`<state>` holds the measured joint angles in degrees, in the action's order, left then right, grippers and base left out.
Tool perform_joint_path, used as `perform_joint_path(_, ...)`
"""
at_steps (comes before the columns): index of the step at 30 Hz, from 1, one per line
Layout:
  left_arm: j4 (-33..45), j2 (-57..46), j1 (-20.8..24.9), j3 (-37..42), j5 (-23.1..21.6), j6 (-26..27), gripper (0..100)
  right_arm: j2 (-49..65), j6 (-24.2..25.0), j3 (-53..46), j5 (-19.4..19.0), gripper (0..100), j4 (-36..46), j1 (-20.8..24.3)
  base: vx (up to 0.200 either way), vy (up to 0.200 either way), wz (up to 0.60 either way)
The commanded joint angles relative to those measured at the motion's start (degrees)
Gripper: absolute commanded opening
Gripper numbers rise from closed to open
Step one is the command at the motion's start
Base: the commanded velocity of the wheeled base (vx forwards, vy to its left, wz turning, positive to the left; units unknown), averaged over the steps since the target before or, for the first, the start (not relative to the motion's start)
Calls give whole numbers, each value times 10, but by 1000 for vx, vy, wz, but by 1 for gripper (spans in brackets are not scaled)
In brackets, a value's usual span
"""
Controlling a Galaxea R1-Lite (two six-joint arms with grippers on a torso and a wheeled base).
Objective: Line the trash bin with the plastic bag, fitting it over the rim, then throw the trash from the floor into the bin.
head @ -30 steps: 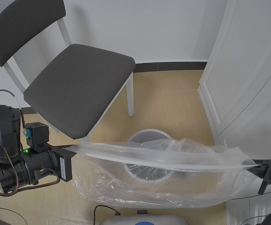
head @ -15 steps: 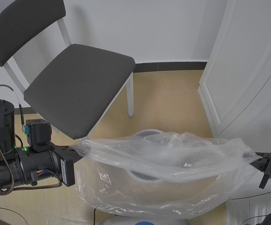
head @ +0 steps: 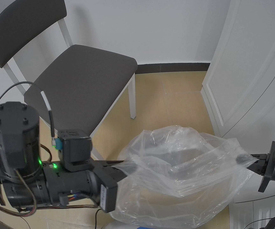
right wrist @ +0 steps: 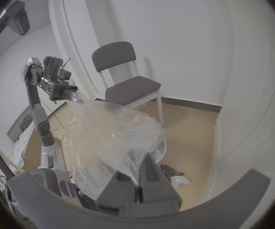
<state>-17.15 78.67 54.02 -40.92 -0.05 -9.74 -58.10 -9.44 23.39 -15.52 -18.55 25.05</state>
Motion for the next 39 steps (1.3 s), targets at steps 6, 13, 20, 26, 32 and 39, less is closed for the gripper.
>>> perform_joint_path(6, -123, 105, 15, 12, 10, -9, 0, -14, 88, -2, -8, 0, -20, 85, 0, 0, 0)
perform_joint_path(13, -175, 96, 2, 32, 24, -38, 0, -56, 164, -1, -6, 0, -76, 108, 0, 0, 0)
perform_joint_path(20, -184, 92, -3, 31, 27, -77, 0, -87, 213, 1, -2, 0, -134, 109, 0, 0, 0)
perform_joint_path(26, -213, 96, -4, 32, 28, -84, 0, -116, 233, 14, 10, 0, -137, 109, 0, 0, 0)
perform_joint_path(32, -223, 106, -10, 44, 26, -85, 0, -123, 244, 13, 30, 0, -136, 115, 0, 0, 0)
perform_joint_path(39, -224, 127, -11, 35, 26, -83, 0, -156, 248, 20, 31, 0, -138, 114, 0, 0, 0)
